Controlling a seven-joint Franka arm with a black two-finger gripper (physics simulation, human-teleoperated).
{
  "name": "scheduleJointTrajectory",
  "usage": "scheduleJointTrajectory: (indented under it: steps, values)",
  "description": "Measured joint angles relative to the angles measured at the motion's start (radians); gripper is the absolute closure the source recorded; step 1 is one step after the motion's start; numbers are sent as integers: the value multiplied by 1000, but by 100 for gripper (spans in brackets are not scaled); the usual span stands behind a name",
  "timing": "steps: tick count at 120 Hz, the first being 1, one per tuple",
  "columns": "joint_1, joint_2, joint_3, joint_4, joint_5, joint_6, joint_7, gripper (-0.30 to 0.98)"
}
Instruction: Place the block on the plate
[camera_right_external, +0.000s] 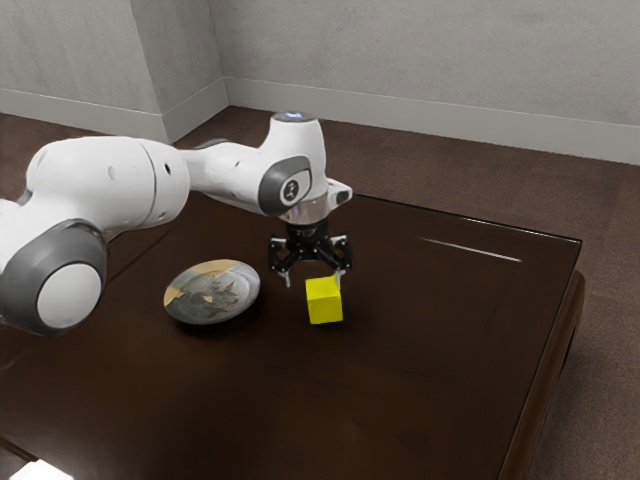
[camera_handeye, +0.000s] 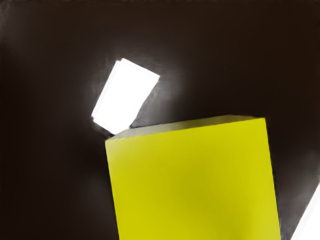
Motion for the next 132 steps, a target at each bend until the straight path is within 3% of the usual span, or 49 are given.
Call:
scheduleJointTrajectory:
  steps: [82,103,132]
  values:
    - [3,126,-16,57,-4,79,11,0]
    - [3,120,-16,57,0,84,14,20]
    - [2,52,-2,42,8,75,14,30]
